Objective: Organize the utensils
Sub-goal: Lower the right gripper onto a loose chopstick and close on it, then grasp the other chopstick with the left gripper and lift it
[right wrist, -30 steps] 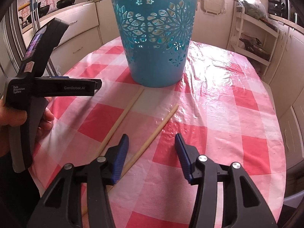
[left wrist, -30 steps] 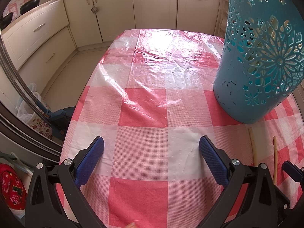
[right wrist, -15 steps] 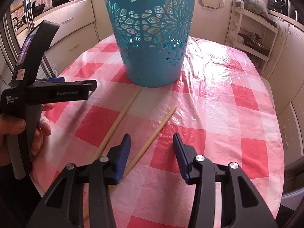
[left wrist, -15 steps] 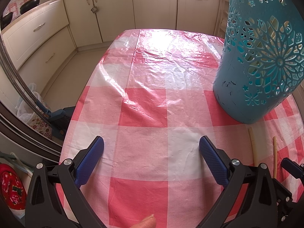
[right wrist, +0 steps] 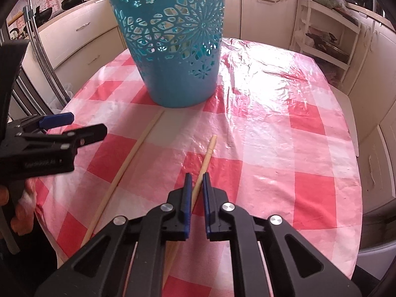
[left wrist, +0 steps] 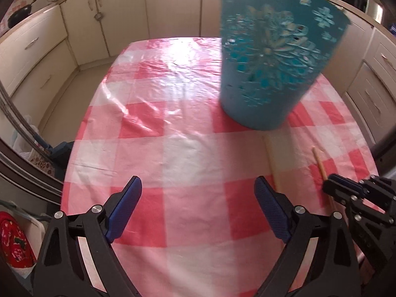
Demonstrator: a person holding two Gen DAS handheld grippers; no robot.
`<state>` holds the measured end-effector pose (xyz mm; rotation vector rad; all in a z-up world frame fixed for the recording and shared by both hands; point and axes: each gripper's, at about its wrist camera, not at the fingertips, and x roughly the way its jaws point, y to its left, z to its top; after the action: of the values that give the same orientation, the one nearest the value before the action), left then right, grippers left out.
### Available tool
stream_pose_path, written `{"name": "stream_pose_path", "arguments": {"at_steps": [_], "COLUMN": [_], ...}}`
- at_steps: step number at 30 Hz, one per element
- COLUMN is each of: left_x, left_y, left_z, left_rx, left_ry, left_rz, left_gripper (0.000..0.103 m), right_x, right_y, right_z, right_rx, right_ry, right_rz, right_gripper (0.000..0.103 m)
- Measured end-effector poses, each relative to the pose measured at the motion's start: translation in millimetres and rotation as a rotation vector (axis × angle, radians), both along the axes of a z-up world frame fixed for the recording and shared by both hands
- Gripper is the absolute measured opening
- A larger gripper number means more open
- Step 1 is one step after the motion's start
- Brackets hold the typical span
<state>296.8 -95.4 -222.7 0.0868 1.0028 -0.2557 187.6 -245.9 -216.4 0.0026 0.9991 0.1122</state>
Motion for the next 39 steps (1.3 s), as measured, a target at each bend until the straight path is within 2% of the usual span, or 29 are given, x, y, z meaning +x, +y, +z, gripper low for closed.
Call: {"name": "stream_pose_path", "arguments": {"at_steps": [4,6,9,13,15,16,17,19,22,25,29,31,33,36,39], "left_x": [-14,-15,-12,-5,-4,-3,1,3,-2,-10,-16,-12,-4,15,40], "left_y": [-26,-36,-45,-61,-66,-66,-64,-61,-45,-13,28,35,31,9,-13], "left_z": [4,2,-2,-10,-9,-8,-8,-7,8,41,111,149,182,215,226], "left_rx": [-0.005,-0.003,0.012,0.034,0.035,0.01,-0.006,-0.049,-0.096,-0.162,-0.258,-0.298,-0.34,-0.372,-0.385], "left_ry": [0.007,0.02,0.033,0.048,0.035,0.046,0.061,0.095,0.087,0.034,-0.126,-0.23,-0.323,-0.455,-0.534], "left_rz": [-0.049,-0.053,-0.065,-0.092,-0.107,-0.128,-0.133,-0.145,-0.152,-0.121,-0.069,-0.071,-0.084,-0.105,-0.09], "left_gripper": [0.088,0.084,0.072,0.048,0.03,0.012,0.006,0.005,0.005,0.005,0.005,0.005,0.005,0.005,0.005], "right_x": [-2,-3,-6,-6,-5,-6,-6,-5,-5,-5,-2,-1,0,-2,-2], "right_y": [-3,-4,-5,-5,-5,-5,-6,-8,-10,-13,-16,-15,-12,-7,-4], "right_z": [0,-1,-2,-2,-2,-2,-2,-2,-2,-3,-3,-3,-3,-3,-4], "right_rx": [0.02,0.025,0.023,0.019,0.012,0.014,0.02,0.032,0.045,0.071,0.105,0.109,0.108,0.093,0.084], "right_ry": [-0.009,-0.017,-0.03,-0.042,-0.05,-0.051,-0.051,-0.051,-0.051,-0.049,-0.043,-0.045,-0.048,-0.058,-0.066], "right_rz": [0.0,0.003,0.013,0.017,0.021,0.021,0.019,0.016,0.012,0.003,-0.014,-0.013,-0.004,0.017,0.022], "right_gripper": [0.009,0.009,0.009,0.009,0.009,0.009,0.009,0.009,0.009,0.009,0.01,0.015,0.02,0.026,0.028]}}
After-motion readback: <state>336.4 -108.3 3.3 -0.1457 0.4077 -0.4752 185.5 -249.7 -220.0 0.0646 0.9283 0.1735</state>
